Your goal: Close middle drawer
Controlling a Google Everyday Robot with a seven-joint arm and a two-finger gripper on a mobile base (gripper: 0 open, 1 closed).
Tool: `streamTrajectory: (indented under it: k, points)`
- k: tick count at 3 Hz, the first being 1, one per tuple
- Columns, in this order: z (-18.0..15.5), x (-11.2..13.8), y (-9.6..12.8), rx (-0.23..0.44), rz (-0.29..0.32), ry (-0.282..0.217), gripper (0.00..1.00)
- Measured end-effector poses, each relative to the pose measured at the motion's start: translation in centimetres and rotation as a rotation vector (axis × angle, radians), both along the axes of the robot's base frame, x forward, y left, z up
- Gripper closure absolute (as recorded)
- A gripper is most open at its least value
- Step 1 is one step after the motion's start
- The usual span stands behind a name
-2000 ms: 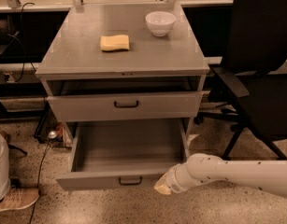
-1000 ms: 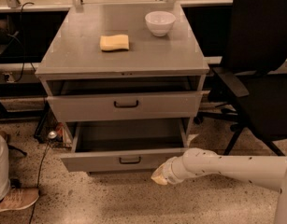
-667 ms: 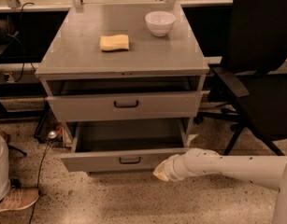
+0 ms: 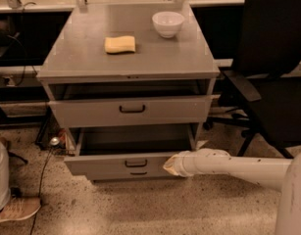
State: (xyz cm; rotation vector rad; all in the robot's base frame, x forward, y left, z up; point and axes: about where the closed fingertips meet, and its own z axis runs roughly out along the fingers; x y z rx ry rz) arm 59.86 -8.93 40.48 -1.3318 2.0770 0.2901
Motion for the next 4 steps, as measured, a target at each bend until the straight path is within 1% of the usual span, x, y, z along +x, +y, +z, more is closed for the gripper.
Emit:
streamTrajectory:
  k: [1, 2, 3, 4]
  points:
    - [0.0, 0.3, 0.1, 0.001, 0.002, -0.004, 1.0]
    - [0.5, 4.1, 0.7, 0.015, 0.025, -0.06, 1.0]
    - [0.5, 4.1, 0.7, 0.015, 0.025, -0.06, 1.0]
    - [1.0, 6.9, 1.5, 0.032, 0.046, -0.096, 1.0]
